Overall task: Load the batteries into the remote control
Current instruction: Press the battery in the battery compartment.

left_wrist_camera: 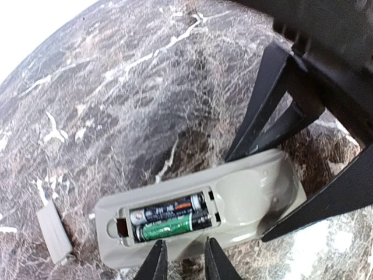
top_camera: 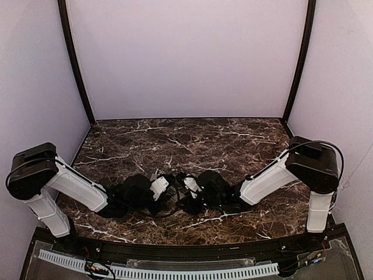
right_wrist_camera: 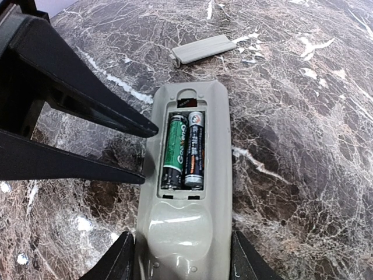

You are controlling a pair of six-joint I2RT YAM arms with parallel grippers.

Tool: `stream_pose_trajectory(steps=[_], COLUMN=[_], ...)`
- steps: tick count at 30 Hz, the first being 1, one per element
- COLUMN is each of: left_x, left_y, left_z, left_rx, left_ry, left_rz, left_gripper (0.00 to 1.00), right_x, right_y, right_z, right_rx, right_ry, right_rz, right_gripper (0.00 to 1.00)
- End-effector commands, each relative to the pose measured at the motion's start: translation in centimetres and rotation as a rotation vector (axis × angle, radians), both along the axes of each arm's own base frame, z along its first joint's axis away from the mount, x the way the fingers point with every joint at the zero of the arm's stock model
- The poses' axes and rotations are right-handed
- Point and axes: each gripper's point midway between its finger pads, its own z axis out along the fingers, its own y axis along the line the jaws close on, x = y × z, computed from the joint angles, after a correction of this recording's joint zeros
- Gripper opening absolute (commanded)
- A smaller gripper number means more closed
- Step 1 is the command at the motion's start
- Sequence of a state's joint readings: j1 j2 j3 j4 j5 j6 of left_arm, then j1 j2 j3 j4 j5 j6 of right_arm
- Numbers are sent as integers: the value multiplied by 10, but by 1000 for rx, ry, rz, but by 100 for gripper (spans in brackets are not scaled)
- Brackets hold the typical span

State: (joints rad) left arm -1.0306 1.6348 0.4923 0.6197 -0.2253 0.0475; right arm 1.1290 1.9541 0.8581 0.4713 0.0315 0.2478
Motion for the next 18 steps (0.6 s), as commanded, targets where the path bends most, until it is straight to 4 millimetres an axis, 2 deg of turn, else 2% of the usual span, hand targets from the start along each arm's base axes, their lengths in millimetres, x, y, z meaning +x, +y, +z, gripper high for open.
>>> stream_pose_trajectory(steps=[1, 6, 18], left_x=[1, 1, 5], left_y=[-8, -12, -23], left_z=[23, 30, 19], left_rx=[-63, -92, -72], left_ry=[-68, -91, -88], left_rz=[-35, -51, -72], left_gripper=[23, 23, 22], right_x=[-30, -30, -30], right_y=[-56, -57, -57], right_z=[-85, -86, -87], right_rx=[-312, -314, -317], right_ry=[130, 132, 134], right_rz=[9, 1, -1], right_gripper=[22, 21, 20])
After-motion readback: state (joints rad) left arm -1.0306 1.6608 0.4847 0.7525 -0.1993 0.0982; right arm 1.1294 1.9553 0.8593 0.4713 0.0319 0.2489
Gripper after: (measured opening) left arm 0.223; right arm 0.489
